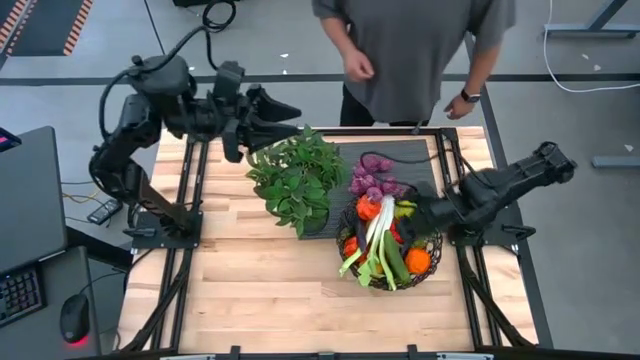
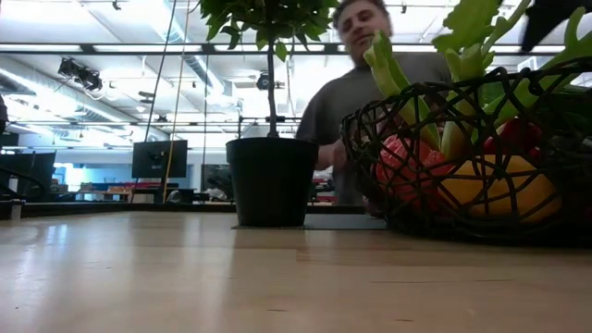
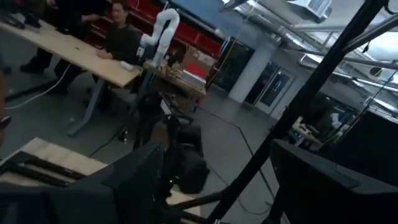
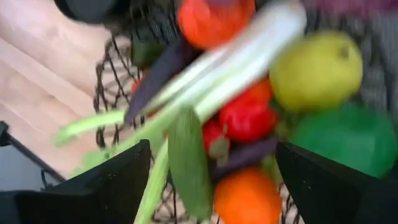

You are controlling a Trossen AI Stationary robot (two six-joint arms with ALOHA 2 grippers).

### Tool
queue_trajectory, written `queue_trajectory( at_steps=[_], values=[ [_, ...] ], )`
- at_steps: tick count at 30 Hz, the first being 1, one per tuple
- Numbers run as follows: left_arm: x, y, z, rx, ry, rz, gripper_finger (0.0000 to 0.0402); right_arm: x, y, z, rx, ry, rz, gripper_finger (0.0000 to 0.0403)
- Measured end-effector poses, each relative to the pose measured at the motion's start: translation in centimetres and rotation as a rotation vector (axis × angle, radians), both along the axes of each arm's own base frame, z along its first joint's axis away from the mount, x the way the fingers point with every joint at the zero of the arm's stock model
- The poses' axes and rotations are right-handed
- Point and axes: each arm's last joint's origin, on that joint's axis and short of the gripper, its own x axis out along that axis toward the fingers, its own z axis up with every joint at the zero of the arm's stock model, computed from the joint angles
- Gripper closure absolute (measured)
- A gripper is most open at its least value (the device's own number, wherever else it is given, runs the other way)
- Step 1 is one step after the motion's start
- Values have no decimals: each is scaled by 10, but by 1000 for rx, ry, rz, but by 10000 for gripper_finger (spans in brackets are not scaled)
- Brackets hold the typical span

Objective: Build produce basket
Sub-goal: Put the purple garlic into the brown wire basket

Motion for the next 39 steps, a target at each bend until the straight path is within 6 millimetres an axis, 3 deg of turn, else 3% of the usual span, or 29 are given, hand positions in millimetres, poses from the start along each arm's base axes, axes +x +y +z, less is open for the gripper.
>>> queue_trajectory(
  at_steps=[13, 21, 30, 39],
  values=[
    [-50, 4, -1, 46, 128, 215, 110, 22, -69, 6, -106, -31, 126, 55],
    [-57, 7, -5, 38, 181, 257, 111, 34, -103, 18, -193, -39, 225, 55],
    [-58, 8, -5, 66, 187, 285, 111, 51, -130, 2, -139, 26, 306, 55],
    [-68, 7, -6, 59, 202, 297, 111, 57, -146, -1, -130, -21, 333, 55]
  ],
)
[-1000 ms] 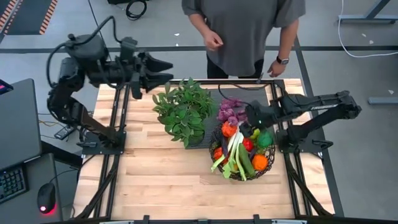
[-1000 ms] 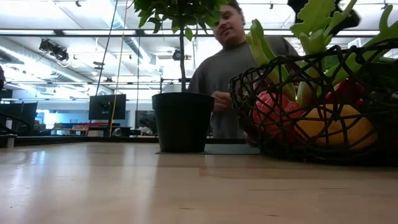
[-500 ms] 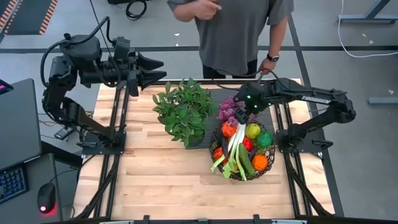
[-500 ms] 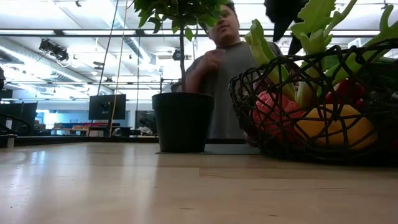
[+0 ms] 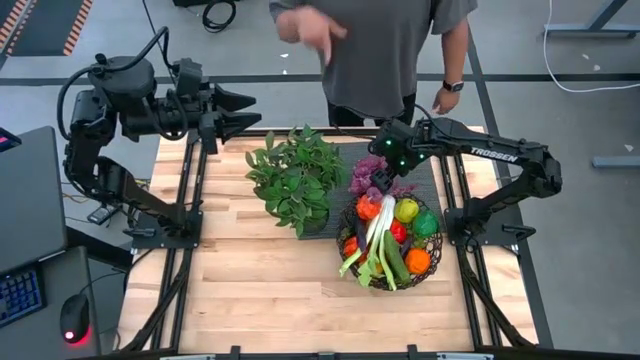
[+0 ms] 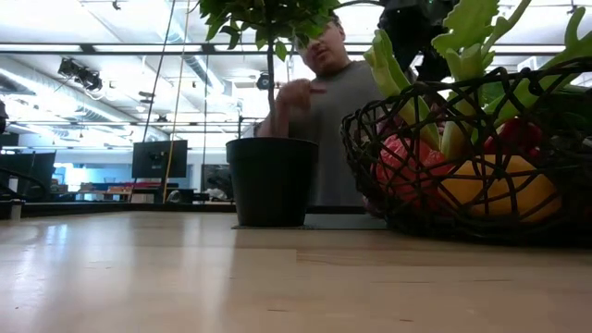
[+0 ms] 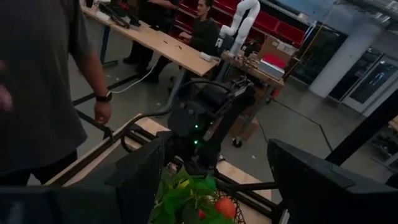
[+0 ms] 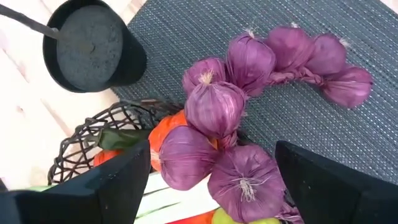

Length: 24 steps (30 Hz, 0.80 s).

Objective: Build produce basket
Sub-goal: Put the purple garlic into the brown wire basket

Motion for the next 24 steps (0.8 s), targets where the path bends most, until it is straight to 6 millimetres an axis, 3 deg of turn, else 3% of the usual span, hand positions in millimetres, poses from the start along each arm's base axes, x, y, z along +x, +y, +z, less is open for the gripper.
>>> queue_trajectory(
  at_steps=[14, 24],
  values=[
    [-1, 0, -1, -27, 7, 3, 111, 23, -8, -31, 69, 113, 168, 55],
    [-2, -1, -10, -71, 87, 10, 111, 34, -16, -49, 79, 182, 173, 55]
  ],
)
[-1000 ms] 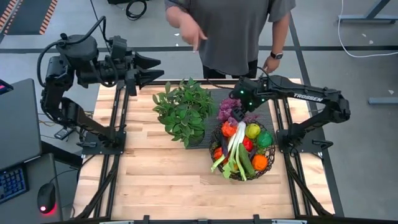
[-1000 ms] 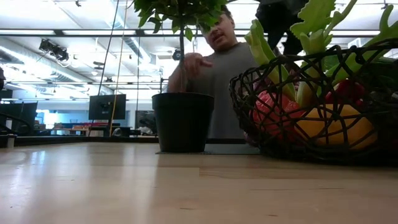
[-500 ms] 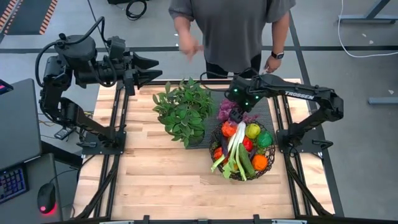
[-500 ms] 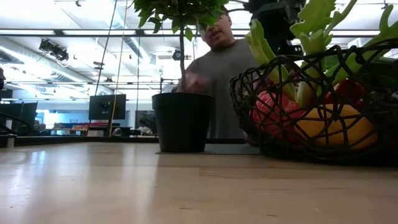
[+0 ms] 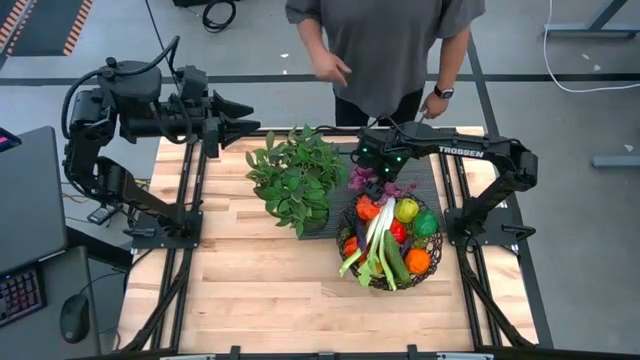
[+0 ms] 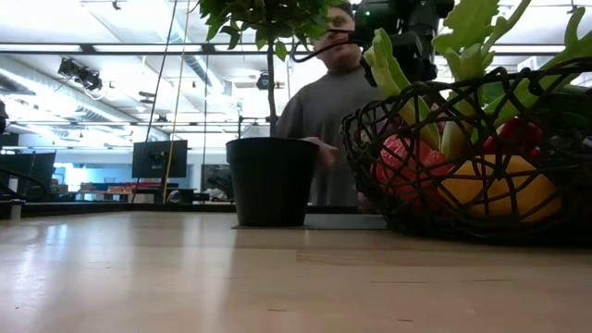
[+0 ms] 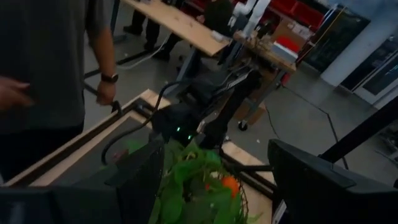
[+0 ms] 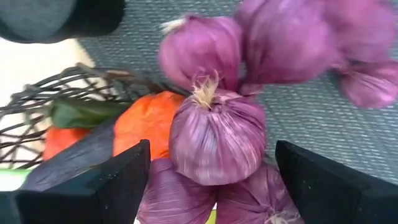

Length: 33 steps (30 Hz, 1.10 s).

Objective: Build produce basket
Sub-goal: Put the purple garlic into the brown wire basket

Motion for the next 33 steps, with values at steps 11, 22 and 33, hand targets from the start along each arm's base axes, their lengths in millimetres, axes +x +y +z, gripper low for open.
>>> queue_trajectory(
  at_steps=[11, 22, 33],
  values=[
    [-1, 0, -4, -17, 40, 3, 111, 0, -8, -5, -131, 19, -47, 55],
    [-3, 0, -4, -15, 40, 3, 111, -5, -19, -5, -149, 33, -57, 138],
    [-4, 0, -5, -13, 60, 1, 111, -21, -23, -6, -83, 155, -30, 239]
  ],
)
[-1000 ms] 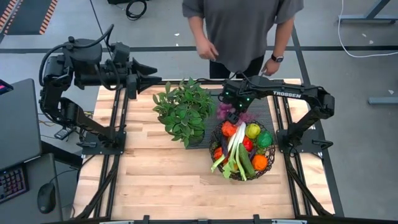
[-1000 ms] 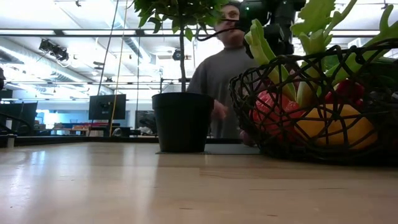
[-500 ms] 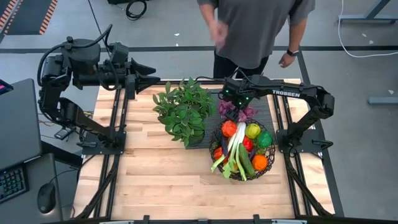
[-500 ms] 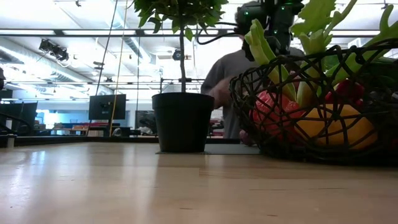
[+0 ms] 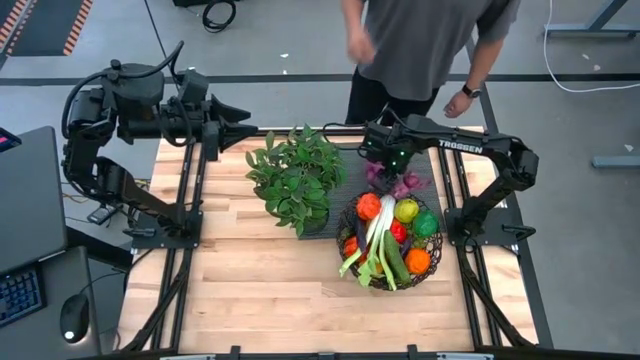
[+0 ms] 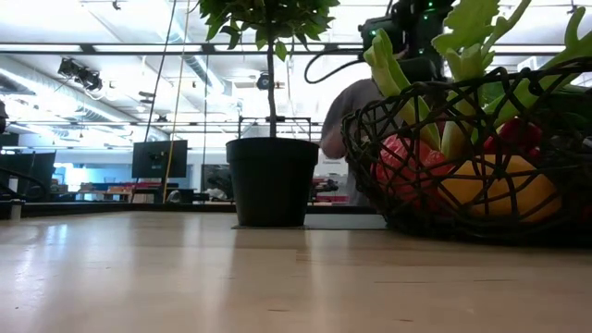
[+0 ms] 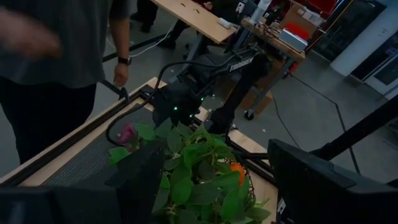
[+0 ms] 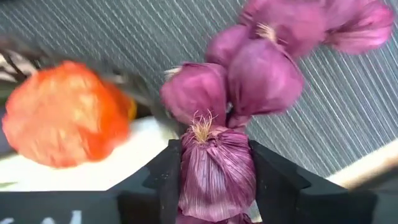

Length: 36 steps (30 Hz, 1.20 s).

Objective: Build produce basket
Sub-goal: Put the purple garlic into the brown wire basket

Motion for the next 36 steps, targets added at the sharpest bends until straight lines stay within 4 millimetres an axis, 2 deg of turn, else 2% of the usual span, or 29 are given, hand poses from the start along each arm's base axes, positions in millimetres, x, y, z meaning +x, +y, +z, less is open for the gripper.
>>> queue_trajectory(
  at_steps=[4, 9, 15, 19, 25, 32, 36],
  values=[
    [0, 0, 0, 21, 6, -6, 111, -5, 2, 14, 23, 45, 0, 225],
    [0, 1, -1, 32, 21, 7, 111, -9, 5, 56, 22, 15, -23, 225],
    [-1, 1, -2, 34, 29, 10, 111, -9, 25, 108, 74, -154, -81, 227],
    [-1, 1, -3, 41, 41, 7, 111, -9, 41, 132, 116, -250, -119, 227],
    [-1, 1, -4, 53, 60, 2, 111, -9, 72, 147, 234, -298, -148, 226],
    [-2, 1, -6, 74, 83, -6, 111, -5, 120, 147, 350, -241, -141, 226],
    [-2, 1, -6, 93, 88, -13, 111, -5, 143, 139, 367, -178, -159, 226]
  ],
)
